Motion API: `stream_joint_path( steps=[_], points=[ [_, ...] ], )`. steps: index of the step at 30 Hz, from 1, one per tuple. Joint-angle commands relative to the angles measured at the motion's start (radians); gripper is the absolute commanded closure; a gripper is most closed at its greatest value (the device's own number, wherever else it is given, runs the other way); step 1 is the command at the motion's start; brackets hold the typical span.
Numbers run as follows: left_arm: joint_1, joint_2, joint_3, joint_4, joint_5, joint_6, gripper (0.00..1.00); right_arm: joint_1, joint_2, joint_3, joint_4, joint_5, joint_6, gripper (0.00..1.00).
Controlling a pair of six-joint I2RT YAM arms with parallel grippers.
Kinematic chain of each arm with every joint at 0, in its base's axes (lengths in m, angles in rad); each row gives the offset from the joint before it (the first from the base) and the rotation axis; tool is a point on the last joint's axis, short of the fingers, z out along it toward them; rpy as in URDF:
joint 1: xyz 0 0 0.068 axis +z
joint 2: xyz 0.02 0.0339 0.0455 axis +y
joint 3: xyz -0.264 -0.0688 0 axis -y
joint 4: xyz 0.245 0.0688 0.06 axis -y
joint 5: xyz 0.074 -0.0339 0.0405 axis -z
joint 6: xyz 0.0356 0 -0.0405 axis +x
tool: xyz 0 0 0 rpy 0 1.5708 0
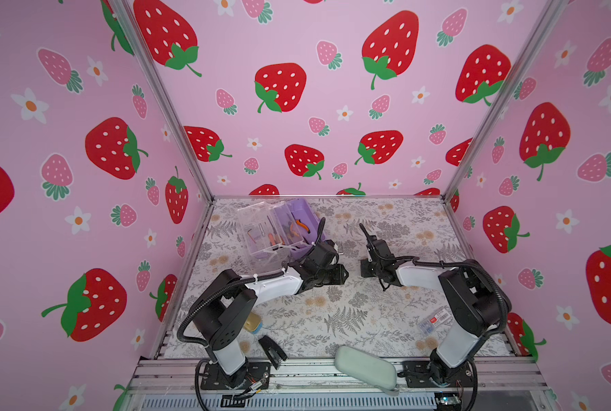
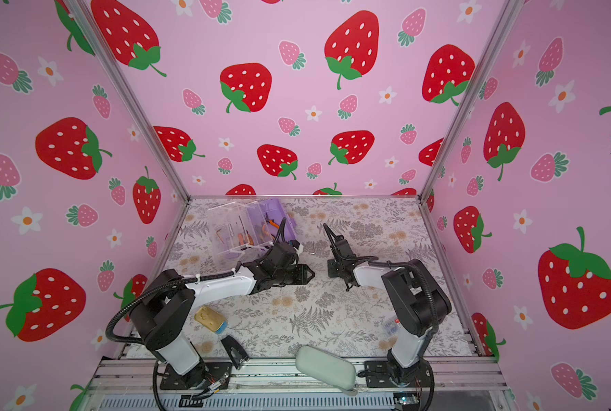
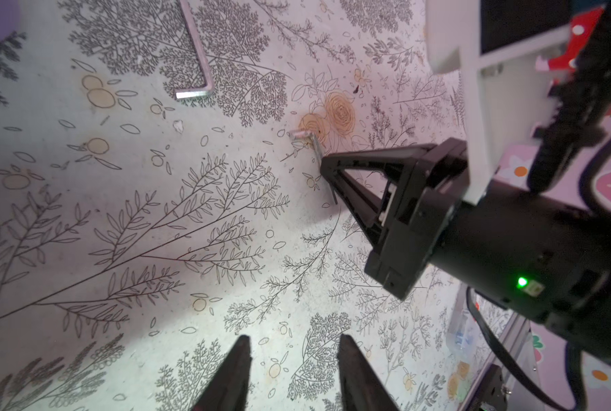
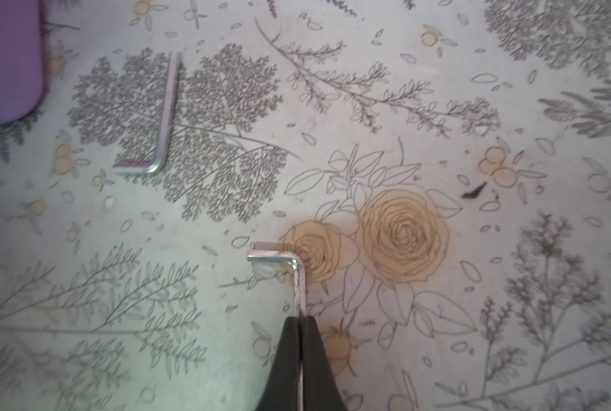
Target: Pack the tool kit
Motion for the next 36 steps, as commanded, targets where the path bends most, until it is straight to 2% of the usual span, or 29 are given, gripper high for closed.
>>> stream_joint_path(
  steps=[1, 6, 11, 18, 21, 26, 34, 36],
  points=[
    [0.004, -0.013, 0.019, 0.019, -0.013, -0.015, 0.46, 0.003, -0.087, -0.059, 0.037, -0.113, -0.019, 1.00],
    [0.003, 0.025, 0.059, 0.034, -0.006, -0.036, 0.35, 0.003, -0.195, -0.113, 0.094, -0.237, -0.005, 1.00],
    [0.003, 0.079, 0.111, 0.056, 0.020, -0.062, 0.31, 0.003, -0.274, -0.172, 0.170, -0.360, 0.039, 1.00],
    [0.007, 0.081, 0.122, 0.108, 0.022, -0.103, 0.30, 0.003, -0.301, -0.191, 0.184, -0.390, 0.071, 1.00],
    [0.007, 0.082, 0.123, 0.114, 0.014, -0.114, 0.32, 0.003, -0.308, -0.195, 0.198, -0.410, 0.082, 1.00],
    [0.007, 0.087, 0.121, 0.123, -0.003, -0.123, 0.45, 0.003, -0.322, -0.195, 0.219, -0.436, 0.100, 1.00],
    [0.017, 0.098, 0.131, 0.157, -0.007, -0.158, 0.53, 0.002, -0.360, -0.208, 0.235, -0.456, 0.123, 1.00],
    [0.017, 0.108, 0.142, 0.169, 0.006, -0.171, 0.65, 0.003, -0.370, -0.208, 0.232, -0.448, 0.125, 1.00]
  ],
)
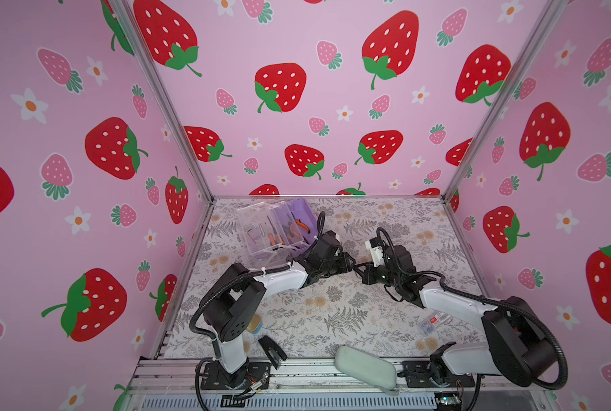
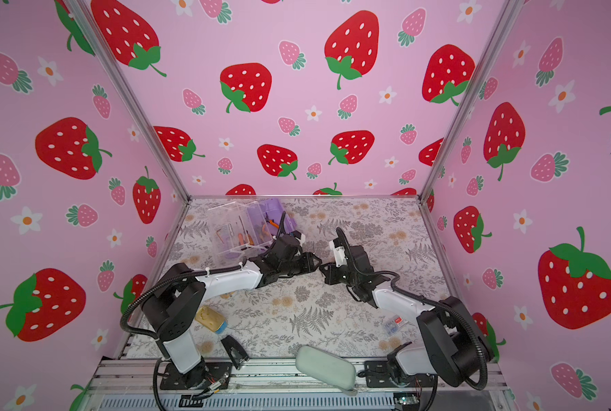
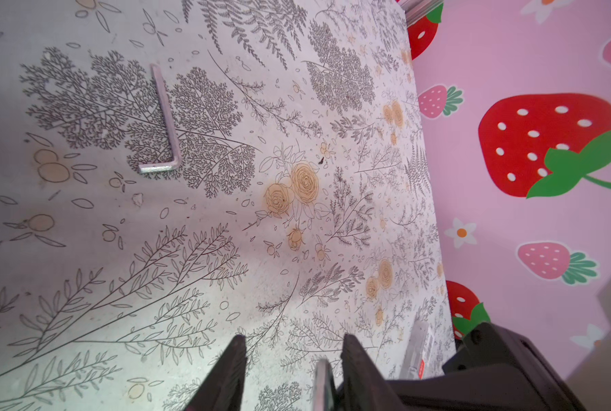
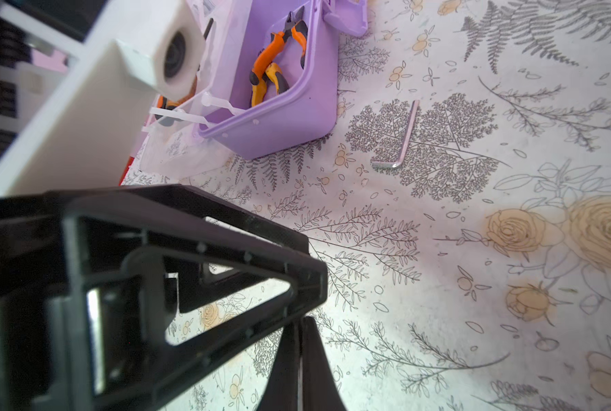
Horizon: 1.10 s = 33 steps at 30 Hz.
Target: Pack the tool kit
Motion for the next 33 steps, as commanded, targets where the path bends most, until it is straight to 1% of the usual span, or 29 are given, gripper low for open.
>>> stream_joint_path(
  steps=[1, 2, 3, 6, 11, 16, 19, 24, 26, 28, 29, 31, 33],
  points=[
    [0.001, 0.025, 0.053, 0.043, 0.009, -0.040, 0.74, 0.004, -0.034, -0.012, 0.036, -0.009, 0.016, 1.00],
    [0.001, 0.028, 0.056, 0.048, 0.013, -0.050, 0.83, 0.005, -0.038, -0.012, 0.036, -0.006, 0.017, 1.00],
    [0.000, 0.030, 0.057, 0.055, 0.014, -0.059, 0.89, 0.003, -0.041, -0.011, 0.038, -0.002, 0.018, 1.00],
    [0.002, 0.027, 0.056, 0.072, 0.009, -0.082, 1.00, 0.002, -0.045, -0.012, 0.041, 0.011, 0.021, 1.00],
    [0.004, 0.022, 0.068, 0.065, 0.005, -0.082, 1.00, 0.003, -0.029, -0.010, 0.038, 0.014, 0.011, 1.00],
    [0.026, 0.000, 0.057, 0.022, 0.010, -0.059, 1.00, 0.002, -0.008, 0.003, -0.010, 0.057, -0.022, 1.00],
    [0.055, -0.031, 0.029, -0.019, 0.014, -0.039, 1.00, 0.003, 0.047, 0.056, -0.106, 0.119, -0.075, 0.92],
    [0.096, -0.110, -0.043, -0.087, -0.009, 0.015, 1.00, 0.003, 0.173, 0.169, -0.218, 0.282, -0.145, 0.71],
    [0.107, -0.130, -0.056, -0.138, -0.022, 0.041, 0.99, 0.003, 0.241, 0.236, -0.262, 0.341, -0.167, 0.69],
    [0.115, -0.146, -0.070, -0.172, -0.032, 0.065, 0.96, 0.003, 0.318, 0.313, -0.297, 0.383, -0.189, 0.69],
    [0.118, -0.152, -0.079, -0.183, -0.036, 0.072, 0.95, 0.003, 0.359, 0.352, -0.306, 0.397, -0.195, 0.69],
    [0.126, -0.160, -0.095, -0.186, -0.035, 0.084, 0.90, 0.003, 0.436, 0.426, -0.327, 0.425, -0.208, 0.68],
    [0.133, -0.160, -0.103, -0.188, -0.031, 0.092, 0.87, 0.004, 0.519, 0.505, -0.356, 0.443, -0.220, 0.68]
  ],
)
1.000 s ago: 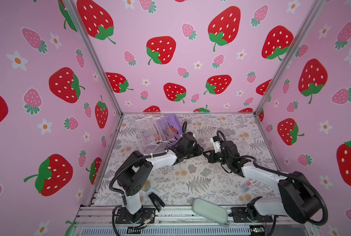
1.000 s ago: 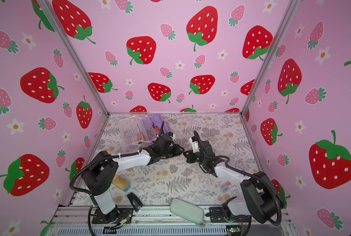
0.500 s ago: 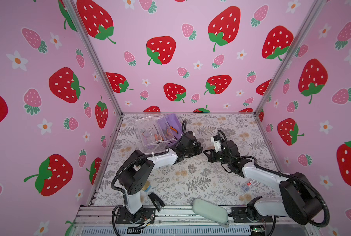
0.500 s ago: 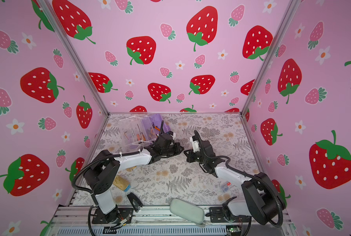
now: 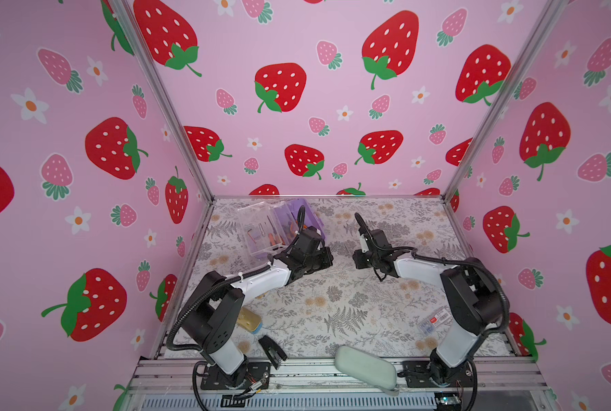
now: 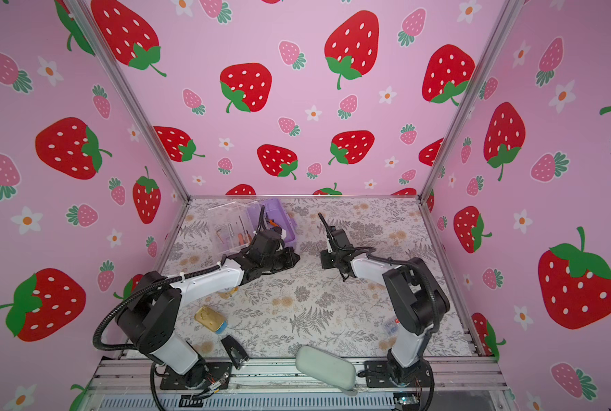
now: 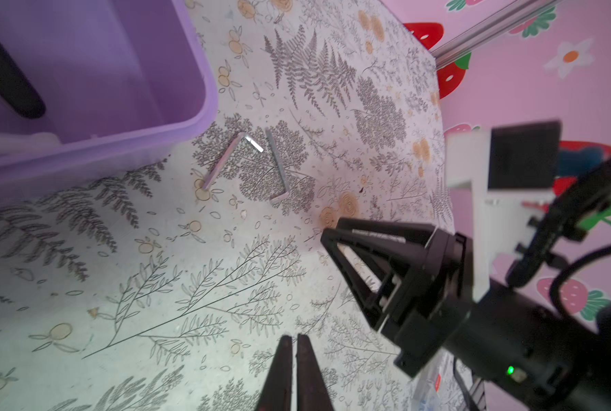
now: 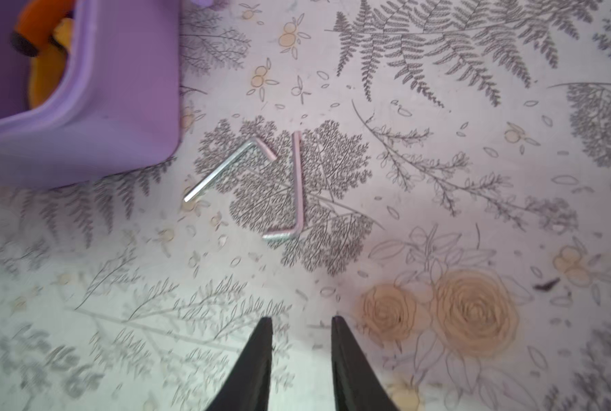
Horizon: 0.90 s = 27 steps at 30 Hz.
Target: Pack the tool kit
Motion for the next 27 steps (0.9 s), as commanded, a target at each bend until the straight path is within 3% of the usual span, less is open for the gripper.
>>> stream_joint_path(
  steps=[1, 12, 27],
  points=[
    [0.014, -0.008, -0.017, -0.045, -0.012, 0.040, 0.87, 0.004, 0.101, 0.103, -0.089, 0.082, -0.049, 0.68],
    [0.052, 0.041, -0.023, 0.000, 0.049, 0.034, 0.84, 0.007, 0.297, 0.291, -0.133, 0.095, -0.073, 0.66],
    [0.071, 0.068, -0.034, 0.048, 0.077, 0.013, 0.83, -0.009, 0.309, 0.394, -0.165, 0.073, 0.020, 0.53]
  ],
)
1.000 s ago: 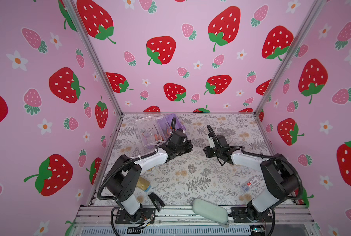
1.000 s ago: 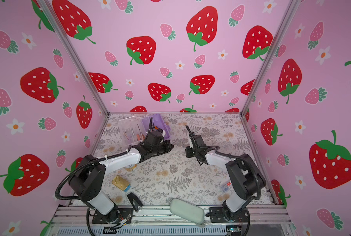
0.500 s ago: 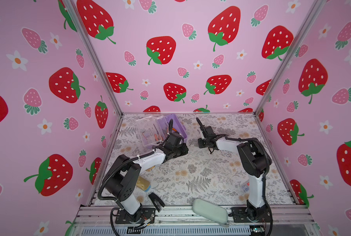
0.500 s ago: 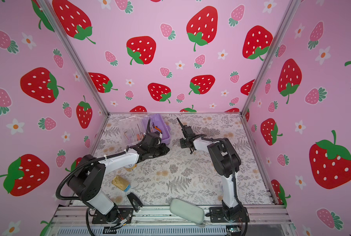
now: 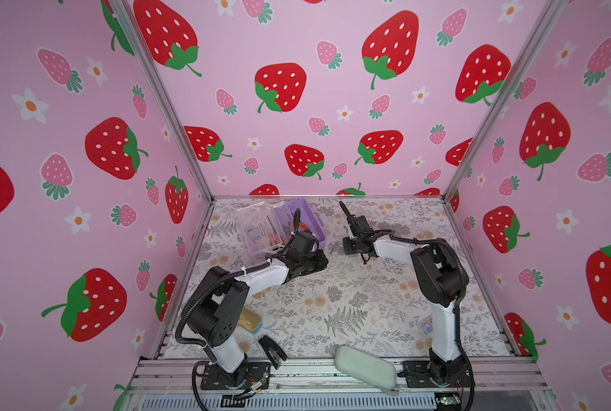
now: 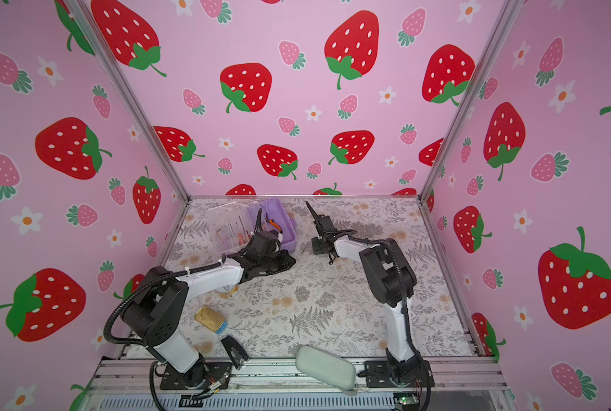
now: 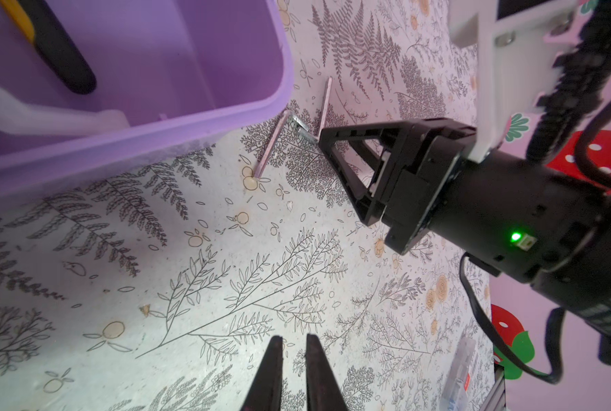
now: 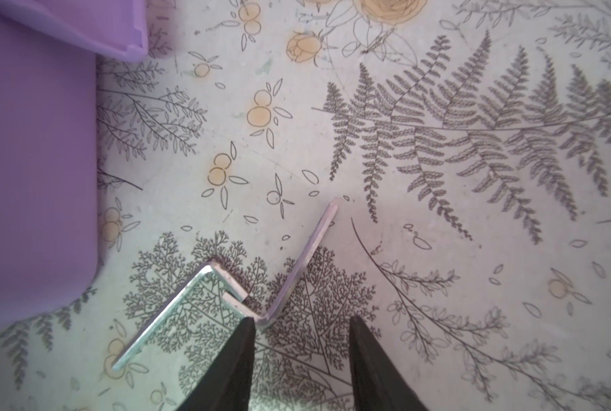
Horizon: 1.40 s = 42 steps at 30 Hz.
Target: Pack the tool kit
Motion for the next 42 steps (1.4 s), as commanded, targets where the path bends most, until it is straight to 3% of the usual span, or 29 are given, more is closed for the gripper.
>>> stream_joint_path(
  steps=[1, 8, 18, 22, 26, 31, 38, 42],
  points=[
    [0.008, 0.022, -0.009, 0.028, 0.016, -0.011, 0.83, -0.010, 0.042, 0.046, -0.040, -0.026, 0.042, 0.53],
    [0.028, 0.037, -0.024, 0.055, 0.042, -0.015, 0.83, -0.012, 0.144, 0.123, -0.098, -0.048, 0.061, 0.62],
    [0.047, 0.043, -0.045, 0.087, 0.077, -0.031, 0.83, 0.046, 0.155, 0.161, -0.214, 0.186, -0.025, 0.93],
    [0.043, 0.035, -0.057, 0.092, 0.082, -0.036, 0.82, 0.046, 0.101, 0.082, -0.189, 0.180, -0.020, 1.00],
    [0.019, 0.019, -0.072, 0.093, 0.074, -0.041, 0.80, 0.035, -0.003, -0.045, -0.115, 0.083, 0.019, 1.00],
    [-0.023, -0.010, -0.084, 0.094, 0.067, -0.041, 0.74, -0.022, -0.174, -0.264, 0.081, -0.211, 0.118, 1.00],
    [-0.118, -0.056, -0.092, 0.165, 0.082, -0.005, 0.48, -0.050, -0.348, -0.447, 0.207, -0.435, 0.220, 1.00],
    [-0.172, -0.065, -0.080, 0.192, 0.093, 0.024, 0.40, -0.067, -0.413, -0.536, 0.289, -0.536, 0.298, 1.00]
  ],
)
